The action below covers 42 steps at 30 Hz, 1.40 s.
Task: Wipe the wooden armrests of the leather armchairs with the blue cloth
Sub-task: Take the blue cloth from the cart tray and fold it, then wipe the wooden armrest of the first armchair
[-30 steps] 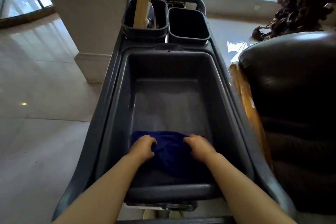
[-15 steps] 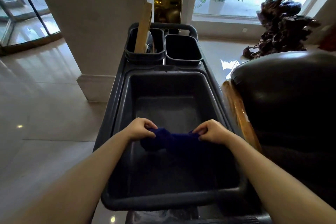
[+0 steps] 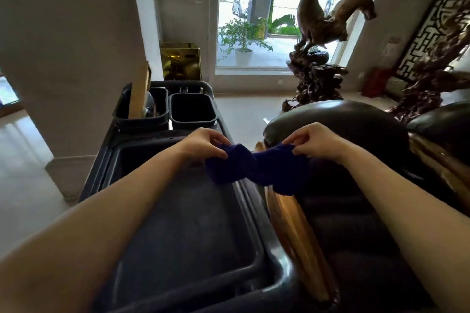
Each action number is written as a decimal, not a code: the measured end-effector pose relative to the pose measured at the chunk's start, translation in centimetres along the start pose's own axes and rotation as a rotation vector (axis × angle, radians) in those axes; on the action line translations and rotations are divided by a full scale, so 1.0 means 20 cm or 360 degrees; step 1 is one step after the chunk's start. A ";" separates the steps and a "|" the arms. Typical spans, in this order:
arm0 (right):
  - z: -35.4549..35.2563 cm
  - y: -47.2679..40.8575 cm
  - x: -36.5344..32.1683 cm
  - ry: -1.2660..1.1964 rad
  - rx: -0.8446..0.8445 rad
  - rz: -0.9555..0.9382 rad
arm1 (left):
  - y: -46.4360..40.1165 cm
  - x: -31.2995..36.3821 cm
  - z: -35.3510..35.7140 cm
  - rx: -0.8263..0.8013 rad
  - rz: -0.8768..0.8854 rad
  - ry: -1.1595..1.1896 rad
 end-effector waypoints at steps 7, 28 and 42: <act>-0.40 0.16 0.56 0.0053 0.0073 0.0051 | -0.24 0.34 0.57 -0.0099 0.0085 -0.0013; 0.10 -0.28 1.98 -0.0013 -0.0342 0.0313 | -0.54 -0.43 1.81 0.0017 -0.0618 0.0088; 0.80 -1.34 2.35 -0.0173 -0.0445 0.0372 | -1.14 -1.43 1.89 0.0230 -0.0817 -0.0155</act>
Point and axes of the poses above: each hand's wrist, its own y-axis away from the middle knuckle, its own z-axis out of the palm, x = y × z, the point moved 7 cm from there along -y, towards the middle knuckle, and after that the axes turned 13 degrees about z, right-handed, at the moved point
